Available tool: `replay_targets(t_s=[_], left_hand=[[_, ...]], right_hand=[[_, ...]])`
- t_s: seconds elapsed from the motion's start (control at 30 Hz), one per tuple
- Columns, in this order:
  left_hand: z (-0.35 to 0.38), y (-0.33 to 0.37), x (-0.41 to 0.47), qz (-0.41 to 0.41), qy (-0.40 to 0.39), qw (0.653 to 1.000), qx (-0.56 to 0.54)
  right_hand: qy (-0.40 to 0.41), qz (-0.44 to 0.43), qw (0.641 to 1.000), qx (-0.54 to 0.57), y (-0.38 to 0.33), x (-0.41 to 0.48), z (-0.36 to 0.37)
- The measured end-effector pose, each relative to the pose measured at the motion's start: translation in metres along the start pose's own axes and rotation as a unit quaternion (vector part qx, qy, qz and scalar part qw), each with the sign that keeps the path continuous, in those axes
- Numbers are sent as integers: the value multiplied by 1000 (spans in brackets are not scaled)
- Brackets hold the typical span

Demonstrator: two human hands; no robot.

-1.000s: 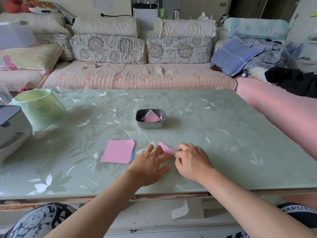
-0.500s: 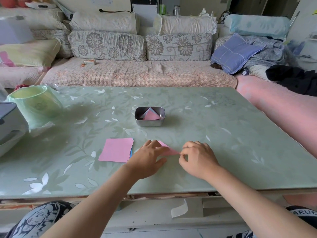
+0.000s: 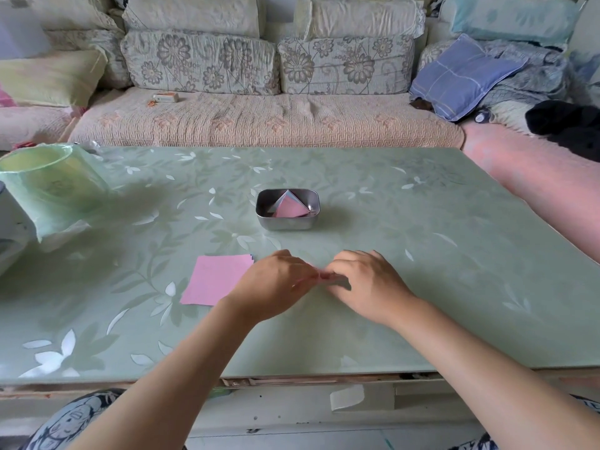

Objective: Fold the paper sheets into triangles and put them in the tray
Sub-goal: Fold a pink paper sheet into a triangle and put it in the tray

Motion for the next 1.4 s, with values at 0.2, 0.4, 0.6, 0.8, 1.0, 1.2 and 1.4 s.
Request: replay_targets(t_s=[0.2, 0.4, 0.6, 0.8, 1.0, 1.2, 1.4], left_hand=[[-11, -6, -2, -54, 48, 997, -4], [-30, -6, 0, -99, 115, 988, -12], [-33, 0, 6, -104, 130, 985, -48], [-35, 2, 10, -94, 134, 985, -48], [-37, -5, 11, -82, 112, 989, -50], [-51, -19, 4, -104, 138, 984, -35], [-64, -34, -5, -128, 142, 981, -13]], right_hand=[[50, 6, 995, 85, -2, 11, -8], [94, -5, 987, 128, -3, 14, -20], [124, -18, 978, 165, -16, 12, -26], [127, 19, 977, 168, -18, 12, -29], [103, 60, 982, 149, -14, 19, -27], [126, 81, 978, 143, -1, 24, -33], [126, 114, 976, 135, 11, 26, -31]])
Point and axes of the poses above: each hand's wrist, its own x-axis towards the middle knuckle, its own z-axis out of the palm, y = z × x, the point moved 4 cm from there along x, towards the middle knuckle, and after that the axes turned 14 degrees about z, right-handed, at the moved point
